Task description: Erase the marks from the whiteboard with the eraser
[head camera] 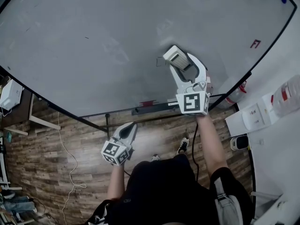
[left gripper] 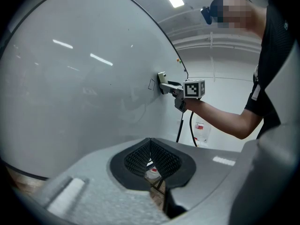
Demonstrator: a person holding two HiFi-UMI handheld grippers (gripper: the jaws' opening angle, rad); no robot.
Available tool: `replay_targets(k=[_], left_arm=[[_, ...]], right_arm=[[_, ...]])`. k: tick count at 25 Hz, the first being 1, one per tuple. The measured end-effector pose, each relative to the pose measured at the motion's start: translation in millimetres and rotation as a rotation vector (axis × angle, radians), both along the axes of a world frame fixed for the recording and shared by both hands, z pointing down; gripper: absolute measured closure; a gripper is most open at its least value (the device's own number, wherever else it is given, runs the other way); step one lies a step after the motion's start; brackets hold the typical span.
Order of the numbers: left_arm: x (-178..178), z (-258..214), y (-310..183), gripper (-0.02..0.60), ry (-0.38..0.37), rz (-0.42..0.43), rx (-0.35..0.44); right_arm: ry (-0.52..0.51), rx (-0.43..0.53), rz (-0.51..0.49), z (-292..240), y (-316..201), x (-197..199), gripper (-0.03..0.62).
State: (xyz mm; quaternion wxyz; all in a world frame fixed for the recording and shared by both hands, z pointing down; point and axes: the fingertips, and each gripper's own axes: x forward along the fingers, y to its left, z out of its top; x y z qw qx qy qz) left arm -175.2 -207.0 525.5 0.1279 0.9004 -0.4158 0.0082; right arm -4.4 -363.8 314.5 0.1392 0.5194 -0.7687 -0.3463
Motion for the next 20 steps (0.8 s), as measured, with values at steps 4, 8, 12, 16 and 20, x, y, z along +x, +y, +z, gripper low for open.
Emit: replay_targets(k=[4, 8, 12, 16, 20], left_arm=[[-1, -2, -3, 0.571, 0.001, -0.005, 0.002], [-5, -1, -6, 0.571, 0.003, -0.011, 0.006], [-6, 1, -7, 0.571, 0.005, -0.008, 0.003], [-7, 2, -8, 0.571, 0.006, -0.007, -0.003], [-9, 3, -8, 0.571, 0.007, -0.01, -0.012]], right_arm=[[-0.002, -0.004, 0.005, 1, -3, -1, 0.336], [-0.009, -0.007, 0.016, 2, -4, -1, 0.336], [-0.001, -0.014, 0.008, 7, -3, -9, 0.336], [0.001, -0.036, 0.001, 14, -2, -18, 0.338], [0.009, -0.04, -0.013, 19, -1, -25, 0.338]])
